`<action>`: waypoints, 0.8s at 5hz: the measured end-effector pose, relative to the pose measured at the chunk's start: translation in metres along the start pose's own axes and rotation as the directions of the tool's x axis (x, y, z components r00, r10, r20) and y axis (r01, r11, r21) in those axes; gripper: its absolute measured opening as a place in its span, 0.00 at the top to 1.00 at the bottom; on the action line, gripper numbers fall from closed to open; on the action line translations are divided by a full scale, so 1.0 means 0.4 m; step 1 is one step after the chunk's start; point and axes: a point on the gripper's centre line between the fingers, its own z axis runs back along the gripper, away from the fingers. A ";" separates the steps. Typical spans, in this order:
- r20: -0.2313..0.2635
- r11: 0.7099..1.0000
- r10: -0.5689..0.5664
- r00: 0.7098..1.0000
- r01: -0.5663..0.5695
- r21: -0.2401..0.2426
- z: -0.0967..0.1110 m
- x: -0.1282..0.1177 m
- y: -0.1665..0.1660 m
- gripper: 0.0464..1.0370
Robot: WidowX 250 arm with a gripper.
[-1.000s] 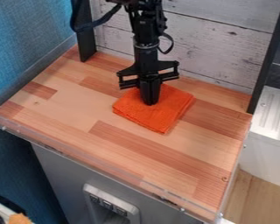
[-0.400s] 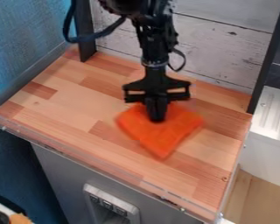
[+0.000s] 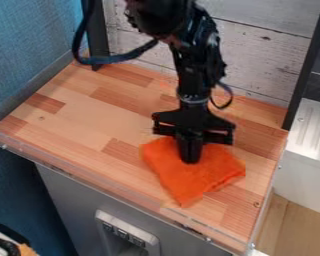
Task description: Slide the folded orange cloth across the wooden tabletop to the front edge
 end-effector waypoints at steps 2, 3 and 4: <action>-0.017 0.989 -0.145 0.989 0.145 0.026 -0.001 -0.042 -0.021 0.98; -0.039 0.982 -0.186 0.982 0.187 0.037 0.002 -0.047 -0.021 0.98; -0.051 0.972 -0.228 0.972 0.230 0.039 0.010 -0.051 -0.041 0.98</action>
